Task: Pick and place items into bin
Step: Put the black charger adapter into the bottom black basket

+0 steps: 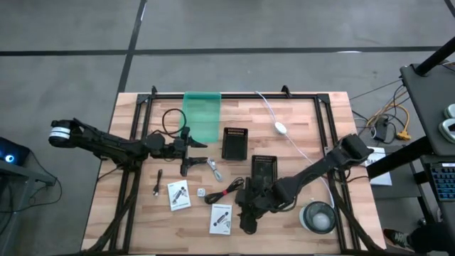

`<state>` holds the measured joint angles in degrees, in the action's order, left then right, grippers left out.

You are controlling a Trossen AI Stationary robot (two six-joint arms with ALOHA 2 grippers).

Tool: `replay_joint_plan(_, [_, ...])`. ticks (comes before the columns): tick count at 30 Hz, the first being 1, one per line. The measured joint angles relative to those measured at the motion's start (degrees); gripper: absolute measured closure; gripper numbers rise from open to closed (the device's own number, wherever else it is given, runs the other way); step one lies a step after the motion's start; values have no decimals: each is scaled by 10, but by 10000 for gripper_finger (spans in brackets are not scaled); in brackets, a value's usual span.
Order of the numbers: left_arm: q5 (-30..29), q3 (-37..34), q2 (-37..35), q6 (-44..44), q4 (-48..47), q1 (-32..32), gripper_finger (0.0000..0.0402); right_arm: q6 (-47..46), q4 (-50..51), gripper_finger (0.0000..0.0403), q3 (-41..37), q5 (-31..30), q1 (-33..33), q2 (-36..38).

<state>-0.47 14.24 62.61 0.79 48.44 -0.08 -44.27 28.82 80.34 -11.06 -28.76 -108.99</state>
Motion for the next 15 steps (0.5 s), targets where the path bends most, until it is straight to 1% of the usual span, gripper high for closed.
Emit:
replay_joint_plan(10, [-1,-1,0,8,3,0,201,27,40,129,24,98,-13,-21])
replay_joint_plan(15, [-1,-2,0,15,3,0,201,43,71,135,25,94,-18,-26])
